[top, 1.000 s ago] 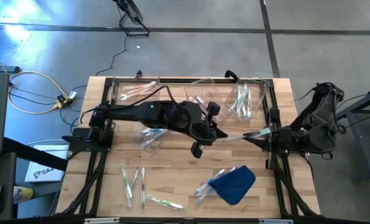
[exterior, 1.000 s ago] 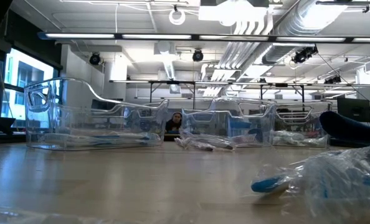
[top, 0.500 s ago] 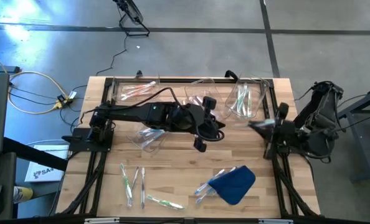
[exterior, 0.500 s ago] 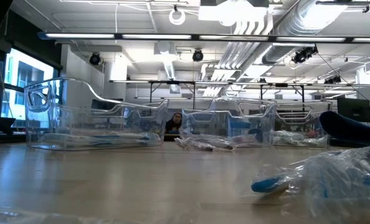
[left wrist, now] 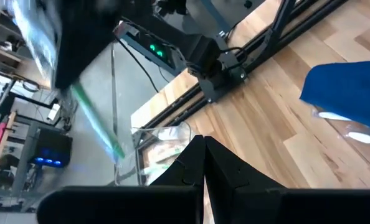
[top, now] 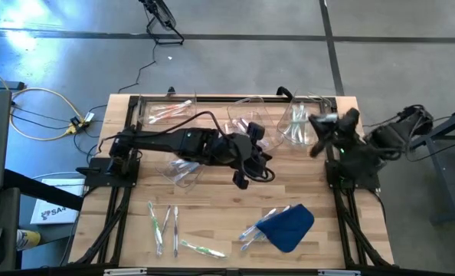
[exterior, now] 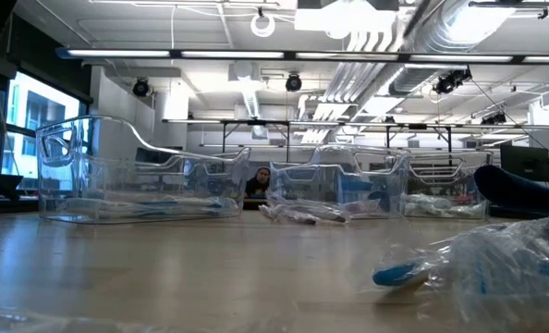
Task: Pick & Place Toothbrushes
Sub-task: Put the green toothbrush into the top right transparent bin
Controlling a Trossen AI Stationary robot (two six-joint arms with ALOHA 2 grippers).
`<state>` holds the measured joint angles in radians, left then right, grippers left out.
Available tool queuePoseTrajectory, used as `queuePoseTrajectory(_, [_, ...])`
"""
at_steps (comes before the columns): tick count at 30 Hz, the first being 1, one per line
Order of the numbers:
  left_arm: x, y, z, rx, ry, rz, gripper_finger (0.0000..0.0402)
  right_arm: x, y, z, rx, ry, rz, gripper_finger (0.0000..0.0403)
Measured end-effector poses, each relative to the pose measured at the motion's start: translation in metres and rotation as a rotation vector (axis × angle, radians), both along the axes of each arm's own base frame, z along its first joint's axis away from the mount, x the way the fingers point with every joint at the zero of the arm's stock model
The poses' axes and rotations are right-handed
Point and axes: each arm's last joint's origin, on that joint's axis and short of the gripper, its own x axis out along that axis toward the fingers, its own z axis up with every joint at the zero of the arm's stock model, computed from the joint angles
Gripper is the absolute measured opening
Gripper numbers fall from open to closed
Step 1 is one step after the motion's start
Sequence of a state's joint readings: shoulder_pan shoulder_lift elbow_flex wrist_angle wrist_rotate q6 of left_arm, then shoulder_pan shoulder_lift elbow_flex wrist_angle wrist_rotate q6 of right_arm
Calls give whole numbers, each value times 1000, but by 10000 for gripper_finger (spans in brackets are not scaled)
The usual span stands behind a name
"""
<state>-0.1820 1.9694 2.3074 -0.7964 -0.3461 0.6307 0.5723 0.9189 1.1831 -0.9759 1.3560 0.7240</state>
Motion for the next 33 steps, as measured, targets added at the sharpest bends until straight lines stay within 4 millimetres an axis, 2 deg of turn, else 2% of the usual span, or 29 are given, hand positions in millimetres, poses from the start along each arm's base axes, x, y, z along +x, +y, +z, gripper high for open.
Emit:
queuePoseTrajectory(10, [-5,-19,2,62,6,-81,0,17,-51,-21,197,218,-201,17])
queuePoseTrajectory(21, [-8,-28,1,63,13,-104,0,43,-108,-41,325,432,-369,17])
queuePoseTrajectory(27, [-8,-28,1,61,23,-102,0,67,-143,-62,386,549,-402,17])
queuePoseTrajectory(33, [-9,-28,-1,44,36,-93,0,84,-182,-93,482,690,-416,17])
